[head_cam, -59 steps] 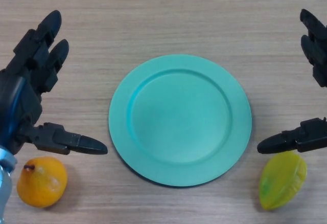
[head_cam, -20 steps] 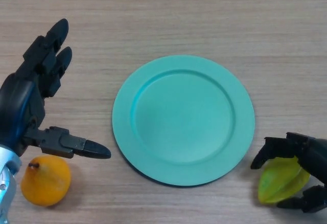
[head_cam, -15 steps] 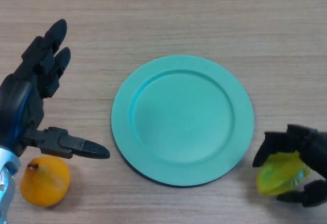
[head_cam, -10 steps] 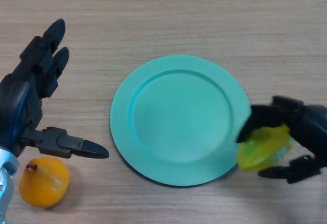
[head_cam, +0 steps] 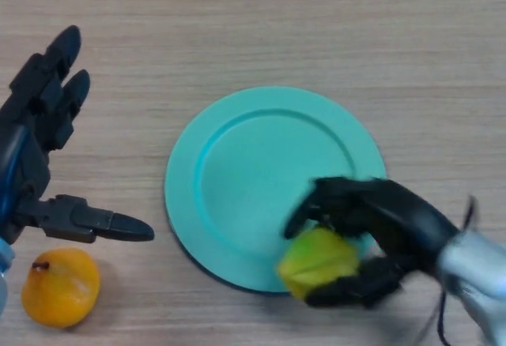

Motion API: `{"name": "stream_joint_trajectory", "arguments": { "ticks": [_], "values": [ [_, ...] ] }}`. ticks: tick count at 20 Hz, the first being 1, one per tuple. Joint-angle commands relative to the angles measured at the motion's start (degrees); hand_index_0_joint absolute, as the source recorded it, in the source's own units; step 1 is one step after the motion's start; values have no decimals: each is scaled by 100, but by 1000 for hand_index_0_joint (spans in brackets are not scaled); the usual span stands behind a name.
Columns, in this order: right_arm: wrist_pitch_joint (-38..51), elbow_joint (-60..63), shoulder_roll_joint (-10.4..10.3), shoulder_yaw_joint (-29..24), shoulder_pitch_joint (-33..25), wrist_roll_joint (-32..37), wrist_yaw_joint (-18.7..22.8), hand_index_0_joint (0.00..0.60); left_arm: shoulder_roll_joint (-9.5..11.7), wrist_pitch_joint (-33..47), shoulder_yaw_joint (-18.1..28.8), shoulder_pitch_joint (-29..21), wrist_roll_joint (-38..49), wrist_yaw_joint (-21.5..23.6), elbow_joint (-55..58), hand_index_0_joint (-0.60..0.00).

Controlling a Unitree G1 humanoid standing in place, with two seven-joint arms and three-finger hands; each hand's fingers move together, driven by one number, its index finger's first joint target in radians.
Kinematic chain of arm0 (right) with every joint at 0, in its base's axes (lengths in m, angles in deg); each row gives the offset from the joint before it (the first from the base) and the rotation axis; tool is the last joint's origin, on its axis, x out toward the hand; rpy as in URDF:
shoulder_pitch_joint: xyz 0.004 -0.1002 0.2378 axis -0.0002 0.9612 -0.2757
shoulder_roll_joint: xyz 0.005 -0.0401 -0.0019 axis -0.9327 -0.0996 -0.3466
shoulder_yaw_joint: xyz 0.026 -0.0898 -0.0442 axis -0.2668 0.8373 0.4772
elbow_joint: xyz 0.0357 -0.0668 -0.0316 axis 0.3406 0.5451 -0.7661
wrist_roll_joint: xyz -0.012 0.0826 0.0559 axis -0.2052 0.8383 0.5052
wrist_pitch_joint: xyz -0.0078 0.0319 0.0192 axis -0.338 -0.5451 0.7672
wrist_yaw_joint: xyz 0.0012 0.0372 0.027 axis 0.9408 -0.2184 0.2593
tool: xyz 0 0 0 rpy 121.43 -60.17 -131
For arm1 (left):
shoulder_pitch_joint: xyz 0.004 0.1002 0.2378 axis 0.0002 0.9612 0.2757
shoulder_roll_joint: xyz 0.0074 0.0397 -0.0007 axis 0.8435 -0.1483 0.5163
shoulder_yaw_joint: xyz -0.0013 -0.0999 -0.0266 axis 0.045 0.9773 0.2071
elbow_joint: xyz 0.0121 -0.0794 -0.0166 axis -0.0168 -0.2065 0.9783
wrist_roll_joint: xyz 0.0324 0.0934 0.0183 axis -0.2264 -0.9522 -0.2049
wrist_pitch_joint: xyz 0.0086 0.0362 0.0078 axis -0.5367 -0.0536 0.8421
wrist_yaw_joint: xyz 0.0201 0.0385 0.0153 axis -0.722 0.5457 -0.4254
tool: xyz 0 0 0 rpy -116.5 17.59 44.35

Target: Pick up the yellow starfruit and place it on the plate

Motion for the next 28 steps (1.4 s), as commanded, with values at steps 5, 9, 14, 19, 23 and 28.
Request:
{"name": "stream_joint_trajectory", "arguments": {
  "ticks": [5,9,14,19,23,28],
  "values": [
    [3018,1177,-365,-492,-641,-262,458,600,283,868,378,-217,227,48,192,0],
    [3823,1710,-389,-582,-802,-840,810,600,298,807,361,-222,233,34,151,0],
    [4018,2068,-368,-787,-862,-1904,822,550,317,828,362,-233,216,-4,99,0],
    [3372,1714,-380,-844,-902,-1905,1391,0,281,967,340,-208,144,43,82,0],
    [3023,1344,-389,-943,-839,-1644,1948,0,253,1021,263,-211,55,104,106,0],
    [1901,0,-242,-1247,-469,-633,1854,0,219,878,171,-242,45,163,248,0]
  ]
}}
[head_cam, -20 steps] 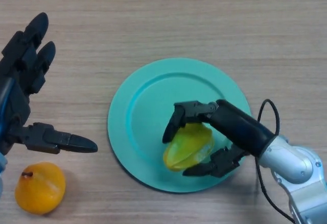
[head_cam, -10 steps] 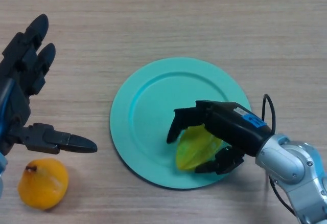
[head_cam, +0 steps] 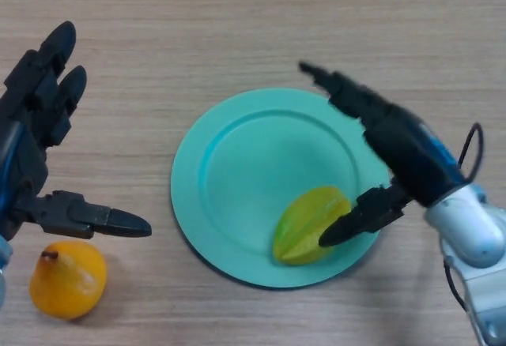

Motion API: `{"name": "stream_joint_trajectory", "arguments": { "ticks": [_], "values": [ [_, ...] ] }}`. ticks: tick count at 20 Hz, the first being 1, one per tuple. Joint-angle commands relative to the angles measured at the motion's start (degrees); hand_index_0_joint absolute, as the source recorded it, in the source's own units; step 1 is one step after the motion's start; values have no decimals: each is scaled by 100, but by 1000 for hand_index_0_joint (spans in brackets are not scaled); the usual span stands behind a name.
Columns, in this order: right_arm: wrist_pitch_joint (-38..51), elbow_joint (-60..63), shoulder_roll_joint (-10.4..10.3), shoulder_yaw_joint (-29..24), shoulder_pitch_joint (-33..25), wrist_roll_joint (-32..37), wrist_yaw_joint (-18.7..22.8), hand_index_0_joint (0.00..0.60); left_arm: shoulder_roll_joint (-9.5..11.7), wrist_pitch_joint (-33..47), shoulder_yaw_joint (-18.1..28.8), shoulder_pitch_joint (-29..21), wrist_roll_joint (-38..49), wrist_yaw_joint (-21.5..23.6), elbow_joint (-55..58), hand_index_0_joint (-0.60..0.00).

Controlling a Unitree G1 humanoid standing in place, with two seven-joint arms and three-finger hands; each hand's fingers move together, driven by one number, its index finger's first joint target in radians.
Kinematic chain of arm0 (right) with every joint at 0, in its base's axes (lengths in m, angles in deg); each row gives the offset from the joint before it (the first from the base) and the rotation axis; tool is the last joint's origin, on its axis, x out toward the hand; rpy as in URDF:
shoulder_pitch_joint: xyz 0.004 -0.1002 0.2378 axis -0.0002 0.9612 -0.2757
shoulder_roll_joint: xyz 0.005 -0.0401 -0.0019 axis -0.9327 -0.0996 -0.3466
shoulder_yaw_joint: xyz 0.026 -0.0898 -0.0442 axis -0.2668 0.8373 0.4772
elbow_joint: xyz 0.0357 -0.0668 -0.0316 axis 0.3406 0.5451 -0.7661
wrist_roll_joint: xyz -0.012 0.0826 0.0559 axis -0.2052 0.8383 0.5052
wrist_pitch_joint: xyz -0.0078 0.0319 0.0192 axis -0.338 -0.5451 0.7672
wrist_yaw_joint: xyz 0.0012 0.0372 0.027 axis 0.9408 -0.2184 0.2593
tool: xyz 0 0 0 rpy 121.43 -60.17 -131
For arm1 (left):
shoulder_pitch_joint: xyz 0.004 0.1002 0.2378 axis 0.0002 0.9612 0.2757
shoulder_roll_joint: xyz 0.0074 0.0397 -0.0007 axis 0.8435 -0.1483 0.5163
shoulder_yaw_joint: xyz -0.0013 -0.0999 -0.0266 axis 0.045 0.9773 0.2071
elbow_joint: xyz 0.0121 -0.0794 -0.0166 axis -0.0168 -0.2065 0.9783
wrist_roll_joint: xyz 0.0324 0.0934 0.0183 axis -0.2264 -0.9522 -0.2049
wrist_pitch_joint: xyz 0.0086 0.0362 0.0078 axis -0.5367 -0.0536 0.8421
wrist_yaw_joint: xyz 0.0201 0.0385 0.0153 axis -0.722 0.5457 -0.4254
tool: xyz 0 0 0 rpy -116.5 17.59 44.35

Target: Pick up the yellow starfruit and place it on the plate

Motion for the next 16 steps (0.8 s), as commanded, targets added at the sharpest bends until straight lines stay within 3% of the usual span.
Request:
{"name": "stream_joint_trajectory", "arguments": {
  "ticks": [1,6,9,13,16],
  "values": [
    [70,-724,155,-447,-61,649,314,0,169,775,167,-191,7,172,385,0],
    [-1630,-2363,244,-644,496,1678,178,0,152,604,95,-301,112,299,614,0],
    [-2121,-2849,286,-737,709,1974,138,0,188,503,91,-356,141,270,669,0],
    [-1940,-3108,389,-1158,1016,2175,156,0,204,705,101,-388,28,154,529,0],
    [-2103,-3191,357,-1368,1166,2593,359,0,185,1036,-26,-408,-157,342,346,0]
  ]
}}
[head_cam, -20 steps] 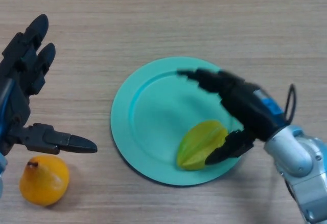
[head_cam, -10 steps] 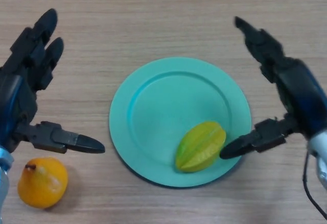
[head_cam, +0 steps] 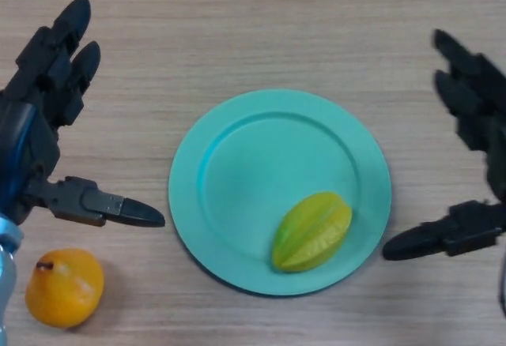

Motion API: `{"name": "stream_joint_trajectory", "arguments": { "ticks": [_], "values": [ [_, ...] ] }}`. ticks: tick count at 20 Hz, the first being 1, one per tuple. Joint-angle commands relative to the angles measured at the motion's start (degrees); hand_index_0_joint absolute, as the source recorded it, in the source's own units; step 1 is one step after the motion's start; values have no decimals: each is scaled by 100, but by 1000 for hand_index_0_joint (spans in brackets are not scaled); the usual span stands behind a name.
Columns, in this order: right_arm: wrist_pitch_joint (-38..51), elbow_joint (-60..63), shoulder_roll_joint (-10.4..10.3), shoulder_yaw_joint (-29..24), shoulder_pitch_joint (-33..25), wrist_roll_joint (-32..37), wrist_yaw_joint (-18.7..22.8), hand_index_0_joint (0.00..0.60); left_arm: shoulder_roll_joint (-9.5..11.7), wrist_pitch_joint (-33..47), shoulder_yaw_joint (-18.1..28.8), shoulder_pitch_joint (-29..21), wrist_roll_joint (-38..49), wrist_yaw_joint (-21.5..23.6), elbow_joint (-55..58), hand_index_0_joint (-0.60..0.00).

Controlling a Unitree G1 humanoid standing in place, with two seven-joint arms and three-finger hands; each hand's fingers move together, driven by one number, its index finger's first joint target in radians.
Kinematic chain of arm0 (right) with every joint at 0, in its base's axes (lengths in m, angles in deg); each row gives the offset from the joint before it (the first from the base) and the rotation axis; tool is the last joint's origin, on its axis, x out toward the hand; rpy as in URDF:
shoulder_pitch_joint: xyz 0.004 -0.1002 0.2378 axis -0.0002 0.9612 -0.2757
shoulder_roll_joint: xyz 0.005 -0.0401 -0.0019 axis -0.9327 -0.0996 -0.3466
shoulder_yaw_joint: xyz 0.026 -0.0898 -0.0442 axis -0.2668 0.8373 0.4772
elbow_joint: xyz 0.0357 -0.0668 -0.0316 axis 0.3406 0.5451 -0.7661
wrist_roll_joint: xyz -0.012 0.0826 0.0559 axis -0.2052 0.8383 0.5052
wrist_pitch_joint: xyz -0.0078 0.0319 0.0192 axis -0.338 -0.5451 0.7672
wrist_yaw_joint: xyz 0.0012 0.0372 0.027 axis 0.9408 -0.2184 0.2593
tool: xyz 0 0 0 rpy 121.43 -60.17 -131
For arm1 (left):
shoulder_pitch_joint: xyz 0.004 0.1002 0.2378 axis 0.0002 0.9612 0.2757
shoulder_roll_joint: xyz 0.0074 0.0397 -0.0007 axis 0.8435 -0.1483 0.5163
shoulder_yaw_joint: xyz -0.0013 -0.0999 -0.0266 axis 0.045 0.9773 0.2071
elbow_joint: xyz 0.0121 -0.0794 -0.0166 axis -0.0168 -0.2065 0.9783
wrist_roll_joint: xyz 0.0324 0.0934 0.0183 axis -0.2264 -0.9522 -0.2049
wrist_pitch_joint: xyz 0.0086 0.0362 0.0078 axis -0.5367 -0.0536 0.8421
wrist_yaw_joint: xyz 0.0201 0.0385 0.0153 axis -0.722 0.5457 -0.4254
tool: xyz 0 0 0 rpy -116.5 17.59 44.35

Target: Pick up the yellow starfruit and place it on the plate

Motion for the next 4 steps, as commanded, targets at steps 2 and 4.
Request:
{"name": "stream_joint_trajectory", "arguments": {
  "ticks": [2,4],
  "values": [
    [694,-334,142,-291,-7,420,318,0,152,697,166,-87,-41,33,342,0],
    [705,-311,143,-321,30,456,334,0,109,635,160,-22,-16,2,381,0]
  ]
}}
